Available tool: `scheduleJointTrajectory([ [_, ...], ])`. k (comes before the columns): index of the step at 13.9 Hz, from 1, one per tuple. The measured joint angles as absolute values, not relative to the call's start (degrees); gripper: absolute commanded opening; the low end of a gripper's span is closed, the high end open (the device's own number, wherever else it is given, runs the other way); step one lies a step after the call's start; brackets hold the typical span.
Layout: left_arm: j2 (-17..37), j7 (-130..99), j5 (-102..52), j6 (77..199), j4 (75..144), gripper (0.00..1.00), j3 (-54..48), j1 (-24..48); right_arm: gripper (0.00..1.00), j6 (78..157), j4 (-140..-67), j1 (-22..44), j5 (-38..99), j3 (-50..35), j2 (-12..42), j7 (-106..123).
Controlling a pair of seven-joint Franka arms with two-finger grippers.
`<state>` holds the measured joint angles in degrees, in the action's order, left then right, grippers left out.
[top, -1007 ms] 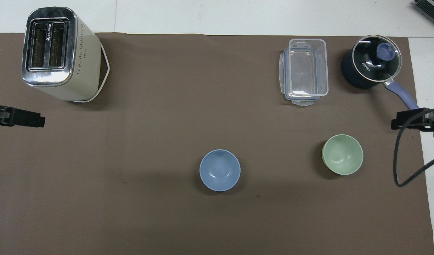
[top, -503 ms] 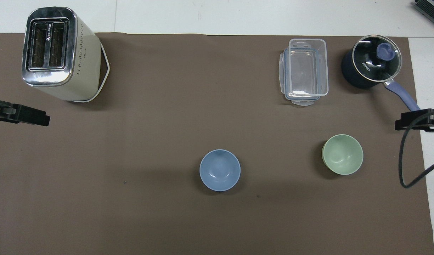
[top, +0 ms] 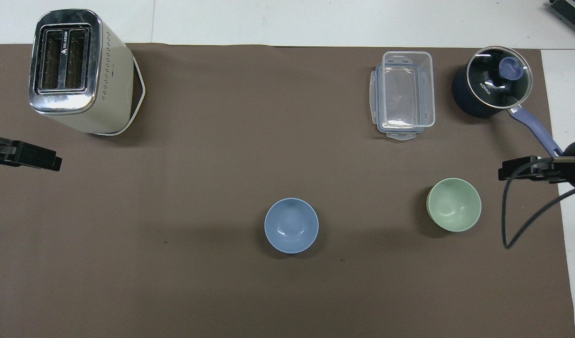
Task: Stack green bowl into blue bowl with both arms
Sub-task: 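Reach the right gripper to the green bowl rim and grasp it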
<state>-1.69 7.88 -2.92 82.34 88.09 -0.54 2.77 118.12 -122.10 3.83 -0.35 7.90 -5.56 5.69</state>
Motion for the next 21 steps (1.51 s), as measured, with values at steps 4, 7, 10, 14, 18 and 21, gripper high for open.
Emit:
scheduleJointTrajectory([
  [4,-1.87,7.87,-2.92,82.26,88.09,1.0,-0.43,2.73,1.0,128.42,-130.39,0.02,-0.35,8.01,-3.49,13.77],
  [7,-1.87,7.87,-2.92,82.26,88.09,1.0,-0.43,2.73,1.0,132.43,-132.92,-2.03,-0.35,8.04,-1.4,17.62],
  [10,-1.87,7.87,-2.92,82.26,88.09,1.0,-0.43,2.73,0.92,134.99,-134.9,-2.72,-0.35,8.05,-0.33,19.06],
  [14,-1.87,7.87,-2.92,82.26,88.09,1.0,-0.43,2.73,0.0,135.65,-135.9,-2.74,-0.35,8.05,-0.05,19.43],
  [18,-1.87,7.87,-2.92,82.26,88.09,1.0,-0.43,2.73,0.0,135.67,-136.43,-2.76,-0.35,8.05,-0.04,19.42],
  [21,-1.87,7.87,-2.92,82.26,88.09,1.0,-0.43,2.73,0.0,135.31,-135.5,-2.74,-0.34,8.04,-0.12,19.43],
])
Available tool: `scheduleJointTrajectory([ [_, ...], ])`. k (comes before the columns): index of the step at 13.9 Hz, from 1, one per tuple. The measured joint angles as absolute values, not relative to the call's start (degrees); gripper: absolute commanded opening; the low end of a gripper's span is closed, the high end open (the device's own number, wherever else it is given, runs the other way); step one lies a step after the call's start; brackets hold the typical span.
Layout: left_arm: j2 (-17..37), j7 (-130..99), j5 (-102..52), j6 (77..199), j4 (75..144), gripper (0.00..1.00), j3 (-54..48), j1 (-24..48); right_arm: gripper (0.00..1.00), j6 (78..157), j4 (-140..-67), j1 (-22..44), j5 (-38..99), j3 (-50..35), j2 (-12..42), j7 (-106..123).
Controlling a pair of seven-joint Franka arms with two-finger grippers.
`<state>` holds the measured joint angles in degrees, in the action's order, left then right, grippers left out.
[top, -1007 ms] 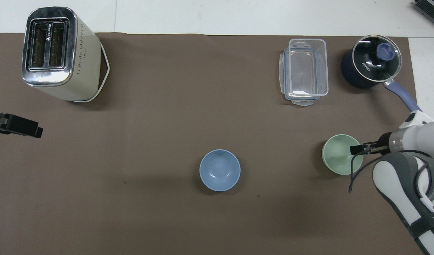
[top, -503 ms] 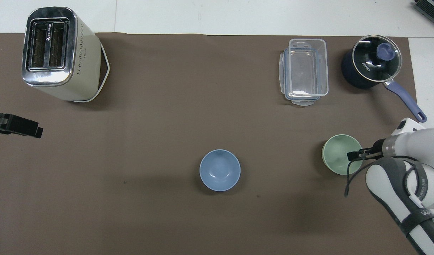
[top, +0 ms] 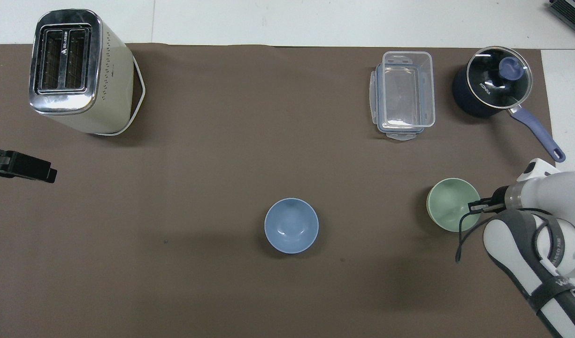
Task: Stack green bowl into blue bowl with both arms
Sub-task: 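Reach the right gripper to the green bowl rim and grasp it, then lift the green bowl with the right gripper over the blue bowl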
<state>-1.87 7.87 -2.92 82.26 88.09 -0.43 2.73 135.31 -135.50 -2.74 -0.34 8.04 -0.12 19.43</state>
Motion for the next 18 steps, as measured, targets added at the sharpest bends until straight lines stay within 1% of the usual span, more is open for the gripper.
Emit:
scheduleJointTrajectory([
  [2,-1.87,7.87,-2.92,82.26,88.09,1.0,-0.43,2.73,0.0,130.41,-132.69,-2.68,-0.35,8.01,-0.82,19.43],
  [6,-1.87,7.87,-2.92,82.26,88.09,1.0,-0.43,2.73,0.0,117.12,-123.57,-2.47,-0.29,7.39,-3.32,19.43],
  [9,-1.87,7.87,-2.92,82.26,88.09,1.0,-0.43,2.73,0.0,108.72,-117.83,-0.34,-0.07,4.84,-5.57,15.59],
  [11,-1.87,7.87,-2.92,82.26,88.09,1.0,-0.43,2.73,0.0,107.04,-116.21,2.37,0.12,2.64,-5.83,9.64],
  [15,-1.87,7.87,-2.92,82.26,88.09,1.0,-0.43,2.73,0.0,107.24,-115.96,10.27,3.67,0.29,-5.18,-3.37],
  [18,-1.87,7.87,-2.92,82.26,88.09,1.0,-0.43,2.73,0.0,110.35,-115.9,17.0,5.45,0.11,-3.06,-12.1],
])
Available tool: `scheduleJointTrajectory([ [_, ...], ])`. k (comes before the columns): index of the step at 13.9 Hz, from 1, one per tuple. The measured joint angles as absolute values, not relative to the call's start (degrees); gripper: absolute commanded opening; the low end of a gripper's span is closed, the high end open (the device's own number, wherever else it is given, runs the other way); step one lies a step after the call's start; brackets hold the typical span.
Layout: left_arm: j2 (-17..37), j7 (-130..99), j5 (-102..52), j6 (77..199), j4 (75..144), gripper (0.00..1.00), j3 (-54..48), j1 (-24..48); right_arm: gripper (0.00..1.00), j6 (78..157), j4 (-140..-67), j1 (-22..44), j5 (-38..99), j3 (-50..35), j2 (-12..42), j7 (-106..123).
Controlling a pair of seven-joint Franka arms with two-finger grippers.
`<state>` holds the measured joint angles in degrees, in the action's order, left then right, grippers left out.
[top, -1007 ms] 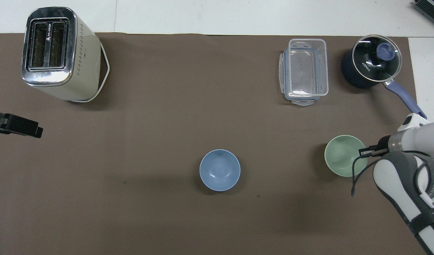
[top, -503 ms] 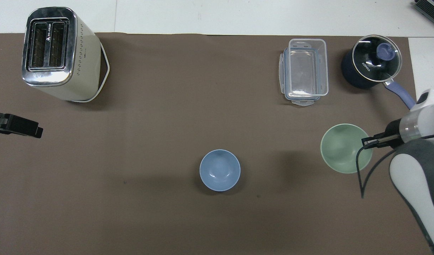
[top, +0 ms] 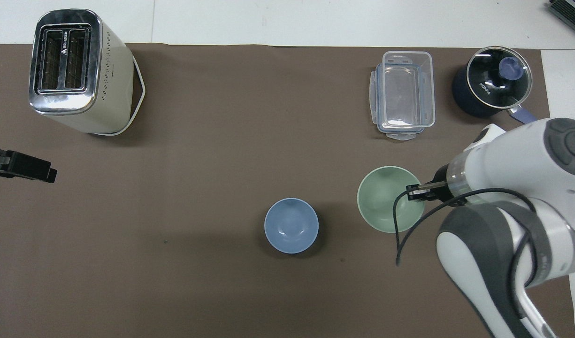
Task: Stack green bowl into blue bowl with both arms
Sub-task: 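Lift the green bowl with the right gripper over the blue bowl, then lower the green bowl into the blue bowl with the right gripper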
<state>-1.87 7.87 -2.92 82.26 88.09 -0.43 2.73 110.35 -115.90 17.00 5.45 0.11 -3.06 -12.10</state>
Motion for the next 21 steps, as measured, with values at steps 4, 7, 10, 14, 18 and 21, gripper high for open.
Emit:
scheduleJointTrajectory([
  [4,-1.87,7.87,-2.92,82.26,88.09,1.0,-0.43,2.73,0.0,114.06,-115.72,23.56,8.1,-0.01,-0.06,-19.18],
  [7,-1.87,7.87,-2.92,82.26,88.09,1.0,-0.43,2.73,0.0,114.2,-115.45,24.4,8.63,0.02,0.05,-20.21],
  [10,-1.87,7.86,-2.92,82.26,88.09,1.0,-0.43,2.73,0.0,115.56,-115.53,25.84,8.69,0.07,0.75,-22.04],
  [14,-1.87,7.86,-2.92,82.26,88.09,1.0,-0.43,2.73,0.0,118.29,-115.59,28.01,8.69,0.05,3.45,-23.74],
  [18,-1.87,7.86,-2.92,82.26,88.09,1.0,-0.43,2.73,0.0,120.39,-116.49,29.1,8.69,0.04,4.85,-23.75],
  [21,-1.87,7.86,-2.92,82.26,88.09,1.0,-0.43,2.73,0.0,120.5,-117.58,29.71,8.7,0.01,5.0,-23.74],
])
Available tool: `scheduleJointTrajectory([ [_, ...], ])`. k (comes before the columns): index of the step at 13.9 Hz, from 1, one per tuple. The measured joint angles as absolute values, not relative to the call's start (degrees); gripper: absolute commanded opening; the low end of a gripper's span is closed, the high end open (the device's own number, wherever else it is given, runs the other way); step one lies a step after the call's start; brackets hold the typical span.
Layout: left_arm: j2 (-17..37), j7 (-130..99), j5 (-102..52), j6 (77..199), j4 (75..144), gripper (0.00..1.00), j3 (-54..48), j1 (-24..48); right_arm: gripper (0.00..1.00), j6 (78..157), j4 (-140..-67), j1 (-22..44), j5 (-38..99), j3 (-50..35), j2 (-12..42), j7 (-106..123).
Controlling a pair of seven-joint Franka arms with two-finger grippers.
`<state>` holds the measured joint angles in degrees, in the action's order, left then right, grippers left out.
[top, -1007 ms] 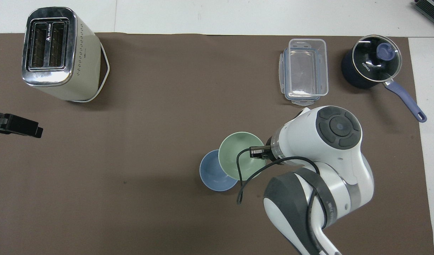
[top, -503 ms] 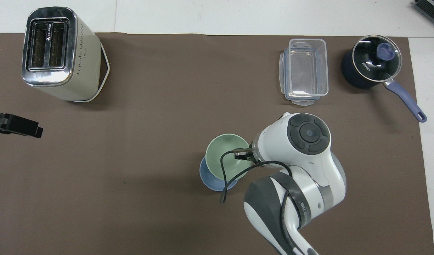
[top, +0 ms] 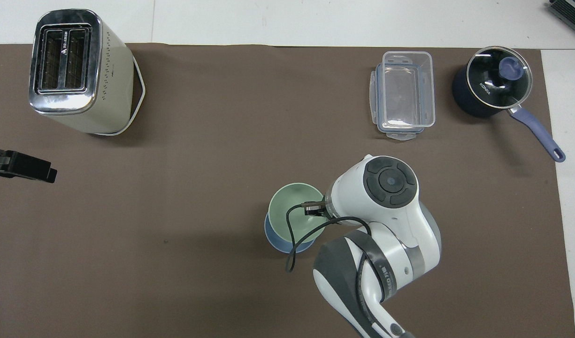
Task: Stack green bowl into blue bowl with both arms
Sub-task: 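Lower the green bowl into the blue bowl with the right gripper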
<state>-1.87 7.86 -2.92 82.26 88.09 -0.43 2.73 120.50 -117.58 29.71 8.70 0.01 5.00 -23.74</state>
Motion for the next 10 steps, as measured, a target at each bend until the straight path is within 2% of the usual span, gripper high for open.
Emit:
scheduleJointTrajectory([
  [10,-1.87,7.86,-2.92,82.26,88.09,1.0,-0.43,2.73,0.0,123.92,-120.08,31.9,8.71,-0.17,5.14,-23.76],
])
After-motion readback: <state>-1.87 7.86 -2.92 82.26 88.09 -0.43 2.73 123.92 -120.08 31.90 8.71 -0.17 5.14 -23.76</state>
